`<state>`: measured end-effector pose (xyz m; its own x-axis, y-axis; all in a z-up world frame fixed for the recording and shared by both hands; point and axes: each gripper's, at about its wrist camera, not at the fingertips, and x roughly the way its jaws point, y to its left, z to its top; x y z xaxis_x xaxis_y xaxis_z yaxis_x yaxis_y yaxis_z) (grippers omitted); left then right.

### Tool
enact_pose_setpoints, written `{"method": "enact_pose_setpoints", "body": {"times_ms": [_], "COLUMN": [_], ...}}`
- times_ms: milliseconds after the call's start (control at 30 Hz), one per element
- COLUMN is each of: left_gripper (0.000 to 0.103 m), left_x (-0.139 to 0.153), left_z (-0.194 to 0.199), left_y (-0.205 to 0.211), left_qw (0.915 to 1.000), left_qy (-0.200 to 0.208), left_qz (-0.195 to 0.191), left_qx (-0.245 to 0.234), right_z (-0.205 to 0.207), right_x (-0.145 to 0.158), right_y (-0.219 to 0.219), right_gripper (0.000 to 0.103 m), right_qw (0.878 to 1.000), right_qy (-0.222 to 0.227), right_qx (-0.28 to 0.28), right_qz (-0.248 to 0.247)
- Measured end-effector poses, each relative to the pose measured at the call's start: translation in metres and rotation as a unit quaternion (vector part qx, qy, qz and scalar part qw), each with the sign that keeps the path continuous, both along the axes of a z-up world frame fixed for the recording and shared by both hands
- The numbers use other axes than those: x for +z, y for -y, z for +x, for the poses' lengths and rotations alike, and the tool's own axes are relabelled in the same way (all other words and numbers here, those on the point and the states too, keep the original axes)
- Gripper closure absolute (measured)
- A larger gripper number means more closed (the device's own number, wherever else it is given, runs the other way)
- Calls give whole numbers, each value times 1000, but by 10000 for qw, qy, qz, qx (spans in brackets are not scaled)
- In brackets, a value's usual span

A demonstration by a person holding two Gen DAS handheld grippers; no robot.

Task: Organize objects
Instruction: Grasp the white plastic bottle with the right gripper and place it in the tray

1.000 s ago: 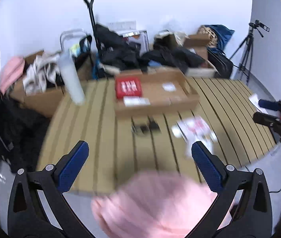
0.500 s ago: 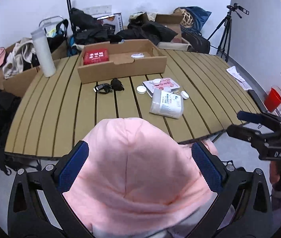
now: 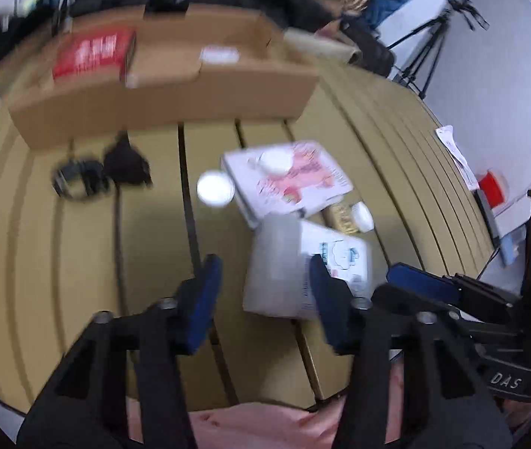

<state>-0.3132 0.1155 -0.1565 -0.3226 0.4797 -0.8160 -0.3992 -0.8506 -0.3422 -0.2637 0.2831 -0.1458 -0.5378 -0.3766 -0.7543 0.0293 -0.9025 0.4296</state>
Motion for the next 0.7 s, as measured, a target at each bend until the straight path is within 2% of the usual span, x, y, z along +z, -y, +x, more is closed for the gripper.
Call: {"method": "enact_pose_setpoints", "body": {"times_ms": [100, 200, 367, 500, 567, 700], "left_gripper": [77, 76, 76, 77, 77, 77], "left_x": [0, 1, -3, -3, -1, 18], "left_z": [12, 29, 20, 26, 33, 56], "left_y": [5, 6, 11, 9, 8, 13], "left_qw": [9995, 9997, 9988, 9993, 9994, 9991], "left_qy": [137, 16, 156, 71, 90, -176], "left_qz": [277, 187, 471, 369, 318, 346], "left_qx": [-99, -128, -3, 27, 45, 153], "right_z": [-12, -14, -23, -30, -26, -3], "right_x": [-11, -16, -19, -17, -15, 0], "right_y": [3, 5, 1, 3, 5, 10], "right_gripper": [67, 67, 67, 67, 67, 67], "right_qw": [9999, 9998, 9995, 9988, 9988, 9993], "right_qy": [126, 96, 85, 206, 264, 25], "right_qx": [58, 157, 222, 412, 398, 369], "right_qz": [-50, -31, -212, -167, -118, -78]}}
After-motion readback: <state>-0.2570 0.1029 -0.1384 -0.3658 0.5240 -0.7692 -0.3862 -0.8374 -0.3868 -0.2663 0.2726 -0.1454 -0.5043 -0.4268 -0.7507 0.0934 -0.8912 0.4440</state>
